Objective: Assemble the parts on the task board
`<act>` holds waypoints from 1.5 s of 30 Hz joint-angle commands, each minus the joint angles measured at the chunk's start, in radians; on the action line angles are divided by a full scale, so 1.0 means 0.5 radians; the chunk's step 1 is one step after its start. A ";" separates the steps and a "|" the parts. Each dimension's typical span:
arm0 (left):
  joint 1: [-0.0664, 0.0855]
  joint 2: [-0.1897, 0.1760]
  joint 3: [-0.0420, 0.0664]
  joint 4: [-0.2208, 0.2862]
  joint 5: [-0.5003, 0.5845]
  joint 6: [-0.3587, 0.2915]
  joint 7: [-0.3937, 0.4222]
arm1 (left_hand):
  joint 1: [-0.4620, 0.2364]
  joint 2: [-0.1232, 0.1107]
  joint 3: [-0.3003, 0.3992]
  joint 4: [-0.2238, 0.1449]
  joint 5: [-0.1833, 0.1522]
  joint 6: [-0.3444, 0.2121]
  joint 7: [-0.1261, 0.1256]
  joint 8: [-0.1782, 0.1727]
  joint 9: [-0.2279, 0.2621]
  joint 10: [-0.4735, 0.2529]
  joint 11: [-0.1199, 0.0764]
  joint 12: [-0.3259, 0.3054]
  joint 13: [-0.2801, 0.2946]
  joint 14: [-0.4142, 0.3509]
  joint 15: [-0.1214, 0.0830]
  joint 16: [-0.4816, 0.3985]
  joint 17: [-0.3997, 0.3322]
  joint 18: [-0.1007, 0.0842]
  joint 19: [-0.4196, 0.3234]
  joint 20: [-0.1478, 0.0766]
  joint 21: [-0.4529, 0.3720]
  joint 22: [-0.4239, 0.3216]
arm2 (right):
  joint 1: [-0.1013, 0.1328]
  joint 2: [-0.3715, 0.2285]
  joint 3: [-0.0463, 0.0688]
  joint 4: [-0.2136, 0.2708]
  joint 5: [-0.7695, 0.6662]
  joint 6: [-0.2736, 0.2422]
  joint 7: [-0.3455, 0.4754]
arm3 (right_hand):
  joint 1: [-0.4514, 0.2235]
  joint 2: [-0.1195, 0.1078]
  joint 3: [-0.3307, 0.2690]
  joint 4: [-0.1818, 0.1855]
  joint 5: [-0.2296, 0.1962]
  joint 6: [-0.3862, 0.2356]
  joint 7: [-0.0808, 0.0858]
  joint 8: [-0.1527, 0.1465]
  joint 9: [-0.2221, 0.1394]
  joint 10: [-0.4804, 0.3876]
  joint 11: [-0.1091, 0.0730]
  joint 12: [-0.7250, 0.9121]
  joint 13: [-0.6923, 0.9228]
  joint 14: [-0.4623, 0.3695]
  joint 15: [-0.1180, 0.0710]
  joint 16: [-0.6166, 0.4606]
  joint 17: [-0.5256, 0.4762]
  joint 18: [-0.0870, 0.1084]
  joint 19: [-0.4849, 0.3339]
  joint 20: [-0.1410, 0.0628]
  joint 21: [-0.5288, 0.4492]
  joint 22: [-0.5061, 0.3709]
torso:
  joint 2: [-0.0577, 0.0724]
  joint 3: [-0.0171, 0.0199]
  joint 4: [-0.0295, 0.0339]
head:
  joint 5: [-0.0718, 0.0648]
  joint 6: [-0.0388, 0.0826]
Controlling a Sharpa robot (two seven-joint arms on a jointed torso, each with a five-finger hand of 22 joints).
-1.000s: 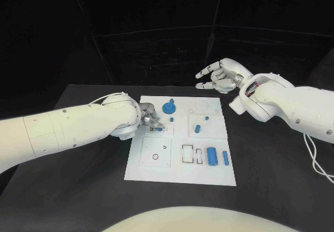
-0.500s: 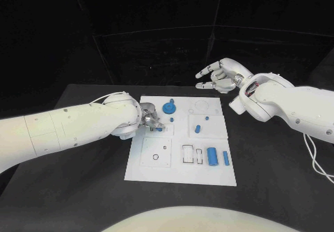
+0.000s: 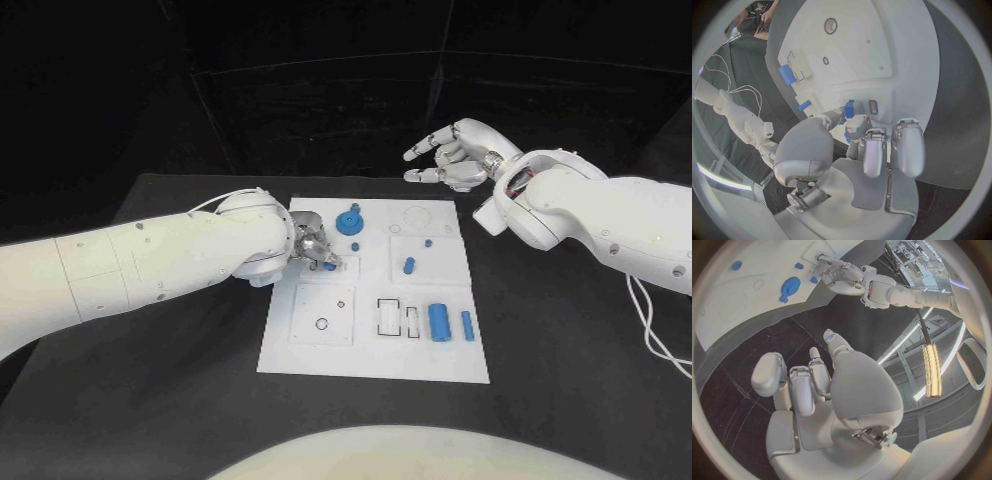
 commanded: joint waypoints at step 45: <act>0.028 -0.048 0.051 0.022 0.018 -0.030 -0.001 | -0.192 0.034 -0.827 0.463 -0.099 0.088 -0.011 -0.043 -0.034 0.039 -0.010 0.048 0.050 0.207 -0.024 0.006 0.527 -0.022 0.062 -0.022 0.016 0.036 | 0.003 0.014 0.001 -0.029 -0.003 0.013 0.033 | -0.012 0.013 -0.012 0.006 0.011 0.004 0.001 0.008 -0.003 -0.009 -0.008 -0.011 -0.009 0.137 -0.012 -0.017 0.161 0.018 -0.010 -0.010 -0.014 -0.021 | -0.002 -0.0022 0.003 | -0.014 0.004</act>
